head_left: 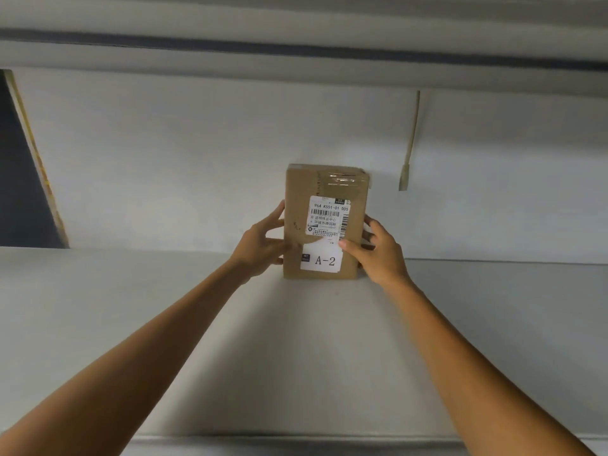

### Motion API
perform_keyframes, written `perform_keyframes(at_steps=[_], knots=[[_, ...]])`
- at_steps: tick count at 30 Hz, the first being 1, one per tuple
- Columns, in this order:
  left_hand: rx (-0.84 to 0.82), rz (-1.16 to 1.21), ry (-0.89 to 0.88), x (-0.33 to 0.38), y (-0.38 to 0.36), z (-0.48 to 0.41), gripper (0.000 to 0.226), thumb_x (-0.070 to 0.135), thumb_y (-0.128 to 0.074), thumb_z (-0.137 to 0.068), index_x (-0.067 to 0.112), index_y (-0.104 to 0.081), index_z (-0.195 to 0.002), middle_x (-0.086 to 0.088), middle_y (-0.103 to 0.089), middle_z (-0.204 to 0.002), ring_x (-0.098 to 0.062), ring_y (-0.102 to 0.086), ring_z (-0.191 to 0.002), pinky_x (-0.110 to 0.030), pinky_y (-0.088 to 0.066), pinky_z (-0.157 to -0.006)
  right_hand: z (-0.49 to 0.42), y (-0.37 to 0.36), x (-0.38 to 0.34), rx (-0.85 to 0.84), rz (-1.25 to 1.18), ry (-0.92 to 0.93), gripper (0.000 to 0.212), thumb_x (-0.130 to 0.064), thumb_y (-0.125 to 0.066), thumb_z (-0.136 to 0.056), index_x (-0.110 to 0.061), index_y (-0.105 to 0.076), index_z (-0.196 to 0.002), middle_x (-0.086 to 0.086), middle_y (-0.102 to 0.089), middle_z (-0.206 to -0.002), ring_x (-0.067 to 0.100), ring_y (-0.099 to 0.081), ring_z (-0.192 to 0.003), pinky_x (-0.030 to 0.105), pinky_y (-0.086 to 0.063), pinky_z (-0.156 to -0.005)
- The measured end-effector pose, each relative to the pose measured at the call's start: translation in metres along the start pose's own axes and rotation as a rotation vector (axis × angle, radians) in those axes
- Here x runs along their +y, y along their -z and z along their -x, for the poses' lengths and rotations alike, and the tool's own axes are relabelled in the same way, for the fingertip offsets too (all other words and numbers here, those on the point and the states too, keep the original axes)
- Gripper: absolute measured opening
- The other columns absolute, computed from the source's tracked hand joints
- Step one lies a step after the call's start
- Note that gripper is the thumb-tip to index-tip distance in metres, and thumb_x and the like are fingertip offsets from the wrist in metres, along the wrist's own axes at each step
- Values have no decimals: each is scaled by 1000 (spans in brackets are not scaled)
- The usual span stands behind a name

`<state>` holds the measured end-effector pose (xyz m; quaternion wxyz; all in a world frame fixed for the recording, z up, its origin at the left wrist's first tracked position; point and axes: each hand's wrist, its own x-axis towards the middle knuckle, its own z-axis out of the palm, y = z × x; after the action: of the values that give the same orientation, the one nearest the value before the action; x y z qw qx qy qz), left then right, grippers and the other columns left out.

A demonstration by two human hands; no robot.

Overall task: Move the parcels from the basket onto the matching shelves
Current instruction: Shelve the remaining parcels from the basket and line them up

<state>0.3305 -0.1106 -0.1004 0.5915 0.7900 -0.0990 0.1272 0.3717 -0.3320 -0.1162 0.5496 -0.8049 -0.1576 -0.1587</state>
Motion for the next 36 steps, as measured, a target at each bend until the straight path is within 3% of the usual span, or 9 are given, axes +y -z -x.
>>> perform_keyframes(at_steps=[2,6,12,15,17,20,27,34,36], knots=[[-23,42,-6,-8,6,-4,82,2,-68,-83,32,-28,-148,3,-53,-138,-23,-67,-102,-53,-56,-80,-1,0,3,6,-17,-8,69,-28,-78,-80,-30,-46,-140,-13,-64,-122,-7,-61,-89,26,-56,-84],[-23,137,-1,-16,9,-8,80,-1,-73,-79,26,-37,-145,0,-53,-138,-26,-67,-102,-53,-56,-80,3,-4,2,28,15,2,59,-27,-75,-82,-41,-49,-134,-31,-59,-102,-13,-59,-88,14,-52,-78],[85,215,22,-20,-1,-1,55,-2,-67,-82,19,-56,-131,1,-63,-126,-23,-69,-98,-49,-56,-82,13,-11,-10,162,-24,-127,36,-23,-74,-83,-20,-65,-117,-5,-69,-111,9,-64,-98,31,-56,-83],[126,252,71,-16,-7,11,45,-2,-60,-86,17,-59,-126,-3,-65,-121,-16,-70,-89,-32,-58,-71,27,-4,-16,123,-113,-252,16,-19,-71,-85,-17,-68,-100,4,-71,-103,25,-68,-98,46,-56,-88],[144,183,85,-9,-8,25,37,2,-57,-89,20,-60,-121,-5,-66,-118,-12,-69,-85,-28,-56,-67,44,6,-19,45,-120,-266,19,-24,-70,-87,-20,-66,-105,4,-69,-111,21,-65,-105,41,-54,-92],[152,-23,59,5,-15,55,37,4,-54,-89,19,-61,-122,-6,-63,-124,-19,-64,-98,-36,-51,-87,77,24,-27,-8,12,-217,37,-30,-69,-88,-18,-62,-122,3,-64,-125,16,-59,-116,38,-46,-102],[-162,-388,-118,64,-82,125,41,11,-56,-92,22,-55,-132,-1,-56,-133,-19,-55,-115,-26,-41,-92,173,91,-46,-63,317,-136,54,-37,-62,-91,-21,-46,-140,-1,-47,-145,18,-45,-132,22,-33,-102],[-522,-545,-294,123,-216,175,50,22,-53,-94,32,-41,-141,3,-40,-148,-20,-39,-134,-22,-28,-102,282,214,-49,118,509,-257,63,-42,-58,-92,-20,-37,-147,4,-38,-151,24,-36,-138,39,-33,-113],[-623,-529,-357,141,-266,194,51,23,-53,-94,30,-40,-142,2,-40,-148,-19,-37,-134,-20,-26,-102,319,255,-45,209,523,-322,64,-43,-60,-91,-18,-39,-146,6,-39,-150,25,-39,-135,32,-36,-108]])
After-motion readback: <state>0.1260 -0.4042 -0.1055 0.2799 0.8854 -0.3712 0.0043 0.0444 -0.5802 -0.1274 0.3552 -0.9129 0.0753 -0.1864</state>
